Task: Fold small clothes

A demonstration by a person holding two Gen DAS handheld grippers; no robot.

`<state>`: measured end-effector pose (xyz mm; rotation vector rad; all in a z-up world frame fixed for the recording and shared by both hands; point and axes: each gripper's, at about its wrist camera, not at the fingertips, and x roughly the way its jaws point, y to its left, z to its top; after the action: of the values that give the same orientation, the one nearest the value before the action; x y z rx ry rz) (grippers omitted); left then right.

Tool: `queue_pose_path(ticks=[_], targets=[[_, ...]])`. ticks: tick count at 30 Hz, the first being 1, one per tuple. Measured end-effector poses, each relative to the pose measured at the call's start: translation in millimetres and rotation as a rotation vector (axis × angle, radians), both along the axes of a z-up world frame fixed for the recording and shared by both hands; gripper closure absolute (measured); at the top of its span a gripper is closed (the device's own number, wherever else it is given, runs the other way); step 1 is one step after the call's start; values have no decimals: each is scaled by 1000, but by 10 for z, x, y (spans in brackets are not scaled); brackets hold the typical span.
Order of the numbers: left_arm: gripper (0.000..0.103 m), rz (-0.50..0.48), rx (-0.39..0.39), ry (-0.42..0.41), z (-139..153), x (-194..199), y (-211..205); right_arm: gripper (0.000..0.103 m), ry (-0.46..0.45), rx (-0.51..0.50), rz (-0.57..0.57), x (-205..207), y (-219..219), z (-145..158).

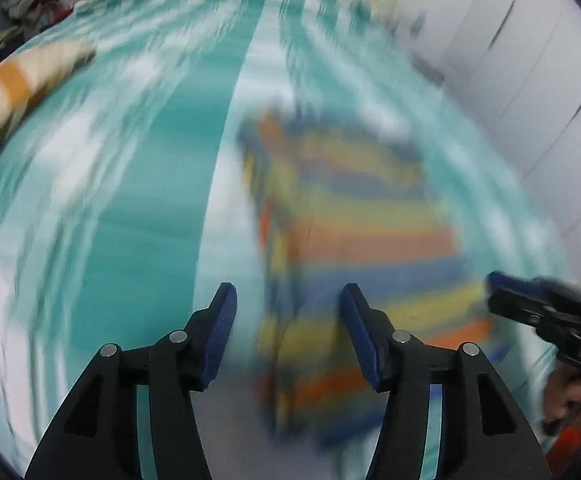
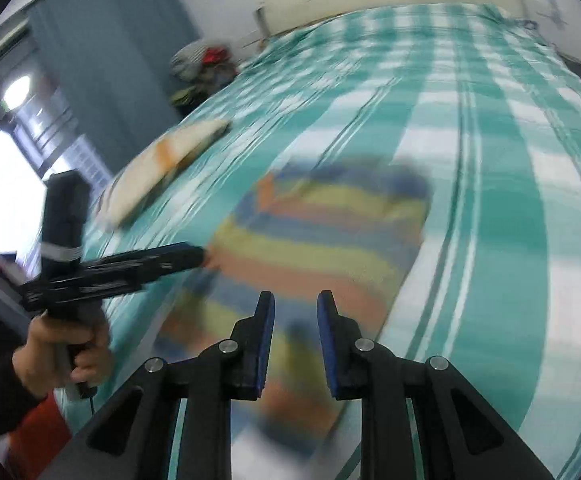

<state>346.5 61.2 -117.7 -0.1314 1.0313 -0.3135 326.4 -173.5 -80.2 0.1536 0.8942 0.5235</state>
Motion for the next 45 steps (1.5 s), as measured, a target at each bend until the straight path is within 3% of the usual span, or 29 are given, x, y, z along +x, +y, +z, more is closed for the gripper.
queue_pose_path(ticks=[1,3,4,5,6,8,9,11,14,15,18,22,41,43,45], targets=[[46,6,14,-3,-83,-103,2,76,36,-40,9,-104,102,-166],[46,39,41,-25,22,-282,11,76,117,-127,-9,-269,140,-510],[43,66,43,-18,97,-359,22,75,86,-127,-41,-363,115,-465],[30,101,14,-17,205,-513,51,70,67,-154,-92,-487,85,-327],[16,116,-11,-28,258,-651,76,55,61,-153,-122,-561,56,-249],[5,141,-20,-79,359,-1003,45,29,19,-117,-193,-838,-30,-83],[5,141,-7,-93,373,-1121,11,27,-7,-128,-224,-1023,-51,-28],[4,128,42,-92,271,-1409,-92,27,-22,-177,-244,-1314,-21,-57],[4,119,78,-25,-67,-1645,-208,26,-8,-290,-257,-1702,75,-296],[2,114,119,-6,-205,-1712,-253,22,0,-324,-268,-1827,89,-412],[0,88,204,-48,-275,-1751,-393,13,-49,-321,-328,-2114,69,-589],[0,98,195,-62,-295,-1745,-389,7,-65,-392,-314,-2054,171,-685],[1,76,224,-40,-334,-1763,-431,3,-45,-473,-321,-1982,250,-747],[1,53,201,1,-268,-1728,-395,3,-29,-463,-322,-1971,235,-733],[2,31,118,44,-90,-1605,-261,3,36,-411,-302,-1921,157,-626]])
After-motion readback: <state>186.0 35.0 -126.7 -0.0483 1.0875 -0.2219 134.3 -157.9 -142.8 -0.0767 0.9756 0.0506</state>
